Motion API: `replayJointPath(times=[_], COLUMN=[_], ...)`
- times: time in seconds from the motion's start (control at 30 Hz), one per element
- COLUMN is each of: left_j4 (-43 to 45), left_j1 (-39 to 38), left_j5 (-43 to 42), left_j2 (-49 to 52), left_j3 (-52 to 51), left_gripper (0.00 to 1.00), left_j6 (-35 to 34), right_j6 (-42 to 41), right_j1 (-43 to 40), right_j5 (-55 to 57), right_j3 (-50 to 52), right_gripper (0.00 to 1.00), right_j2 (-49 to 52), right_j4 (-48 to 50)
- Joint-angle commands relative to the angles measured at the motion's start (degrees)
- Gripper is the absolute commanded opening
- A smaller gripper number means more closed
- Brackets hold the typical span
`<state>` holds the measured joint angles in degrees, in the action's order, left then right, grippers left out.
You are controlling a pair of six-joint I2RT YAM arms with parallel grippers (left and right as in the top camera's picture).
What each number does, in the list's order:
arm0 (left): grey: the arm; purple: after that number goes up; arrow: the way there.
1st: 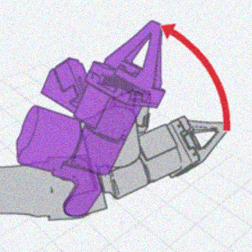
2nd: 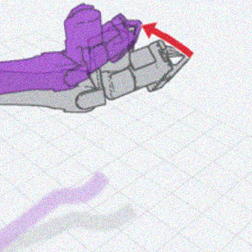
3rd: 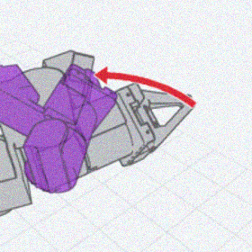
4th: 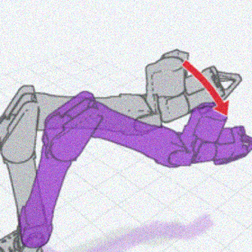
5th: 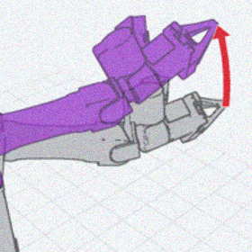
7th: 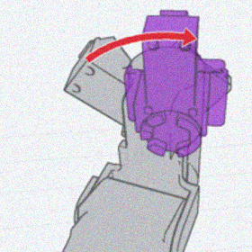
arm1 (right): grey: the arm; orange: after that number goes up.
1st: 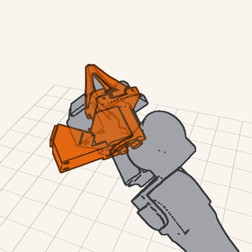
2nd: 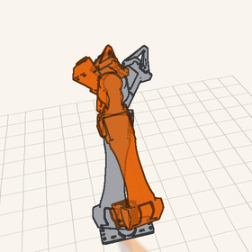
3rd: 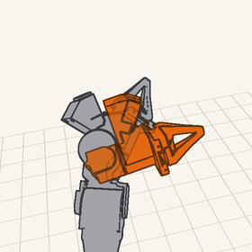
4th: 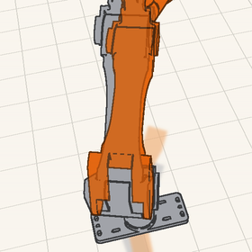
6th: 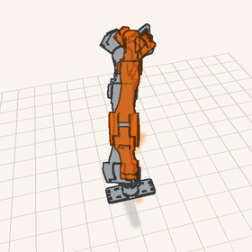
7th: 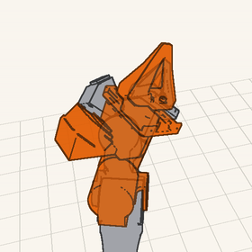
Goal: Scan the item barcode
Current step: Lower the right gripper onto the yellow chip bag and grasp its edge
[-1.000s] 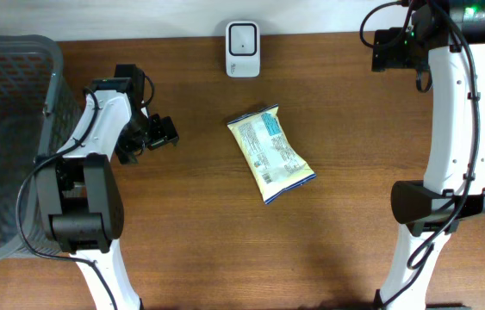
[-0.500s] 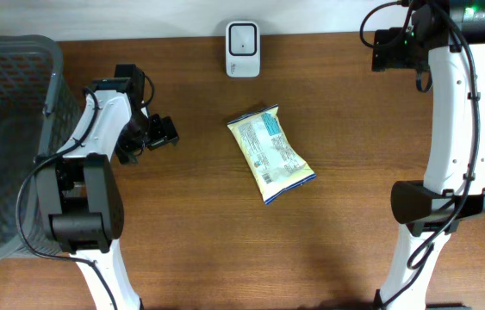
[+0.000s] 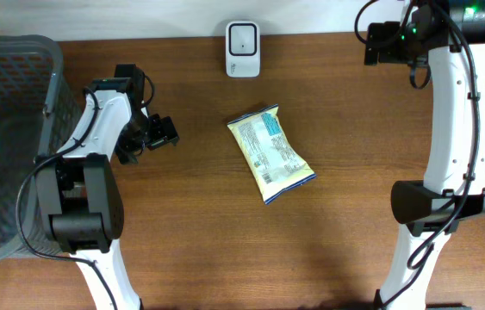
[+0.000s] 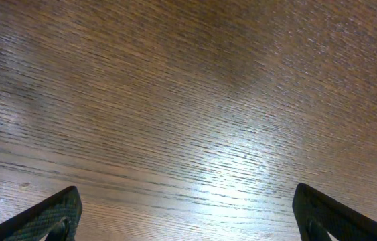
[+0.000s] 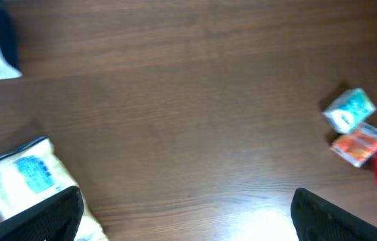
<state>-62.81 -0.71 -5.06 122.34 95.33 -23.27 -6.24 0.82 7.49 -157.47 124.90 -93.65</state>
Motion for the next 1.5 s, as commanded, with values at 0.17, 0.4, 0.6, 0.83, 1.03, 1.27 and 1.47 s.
replayJointPath(times=[0.17, 0.4, 0.6, 0.83, 1.03, 1.27, 1.47], left_j4=[-0.02, -0.02, -0.02, -0.02, -0.02, -0.02, -0.02], left_j1=[0.09, 0.11, 0.15, 0.13, 0.13, 0.13, 0.13], left_j5=[0.59, 0.59, 0.59, 0.59, 0.59, 0.59, 0.59], left_j2=[-1.44, -1.44, -1.44, -1.44, -1.44, -1.44, -1.44], left_j3=[0.5, 0.5, 0.5, 0.48, 0.5, 0.5, 0.5], left_gripper=[0.99, 0.99, 0.99, 0.99, 0.99, 0.99, 0.99], left_j6=[-0.48, -0.48, -0.48, -0.48, -0.48, -0.48, -0.48], right_j6=[0.48, 5.62, 5.73, 6.93, 8.09, 12.46, 12.41], right_j1=[0.15, 3.54, 6.08, 10.08, 11.21, 11.21, 11.21], right_j5=[-17.0, -19.74, -23.45, -24.46, -28.52, -37.05, -37.03], right_j3=[0.2, 14.62, 28.39, 42.88, 54.14, 58.9, 63.87], right_gripper=[0.99, 0.99, 0.99, 0.99, 0.97, 0.88, 0.6], right_j2=[1.95, 3.26, 3.26, 3.26, 3.26, 3.26, 3.26], right_j4=[-3.04, -1.16, 4.87, 17.4, 27.76, 34.99, 40.44])
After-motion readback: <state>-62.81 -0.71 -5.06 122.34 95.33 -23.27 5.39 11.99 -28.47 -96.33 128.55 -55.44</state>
